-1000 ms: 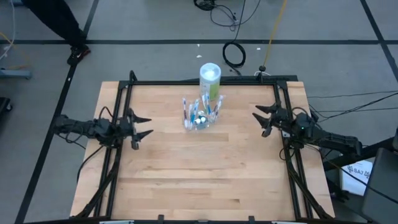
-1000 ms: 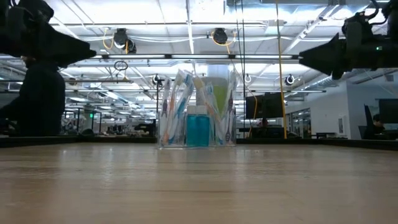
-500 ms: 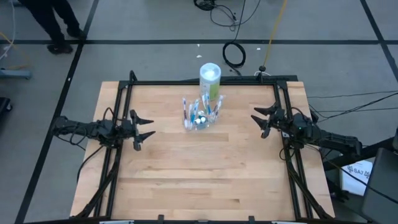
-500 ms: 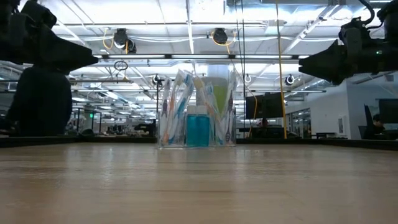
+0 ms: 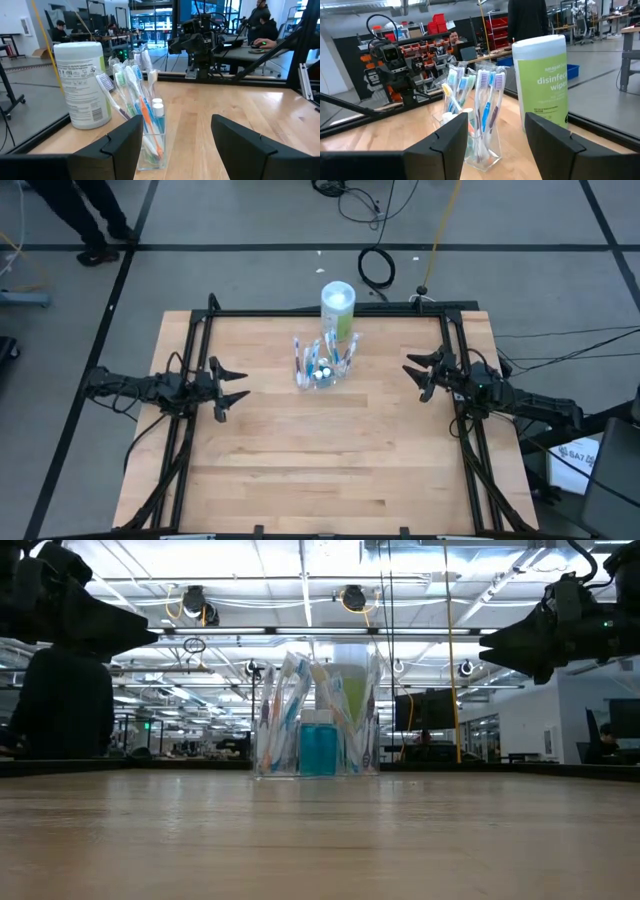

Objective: Pick & Place toothbrushing station
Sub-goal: Return to Home Position

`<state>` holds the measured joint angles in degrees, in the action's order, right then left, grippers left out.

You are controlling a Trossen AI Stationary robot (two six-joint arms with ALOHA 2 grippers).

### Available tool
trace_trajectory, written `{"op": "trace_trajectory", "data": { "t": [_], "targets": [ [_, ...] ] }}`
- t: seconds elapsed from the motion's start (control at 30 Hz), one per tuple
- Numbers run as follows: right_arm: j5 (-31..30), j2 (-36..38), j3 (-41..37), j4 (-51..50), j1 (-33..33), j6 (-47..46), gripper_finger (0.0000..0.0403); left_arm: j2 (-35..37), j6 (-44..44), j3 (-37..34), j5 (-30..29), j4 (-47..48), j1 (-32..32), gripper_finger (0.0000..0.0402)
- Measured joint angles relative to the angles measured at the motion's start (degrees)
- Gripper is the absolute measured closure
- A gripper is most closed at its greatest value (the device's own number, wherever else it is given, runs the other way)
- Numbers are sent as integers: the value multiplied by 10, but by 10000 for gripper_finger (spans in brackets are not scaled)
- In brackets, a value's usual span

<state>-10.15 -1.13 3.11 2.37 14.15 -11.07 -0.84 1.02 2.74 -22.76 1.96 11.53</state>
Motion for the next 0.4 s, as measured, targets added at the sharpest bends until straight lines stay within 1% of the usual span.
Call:
{"op": "trace_trajectory", "data": {
  "t": [0.4],
  "targets": [
    [0,0,0,0,0,2,211,0,1,0,0,-1,0,160]
  ]
}}
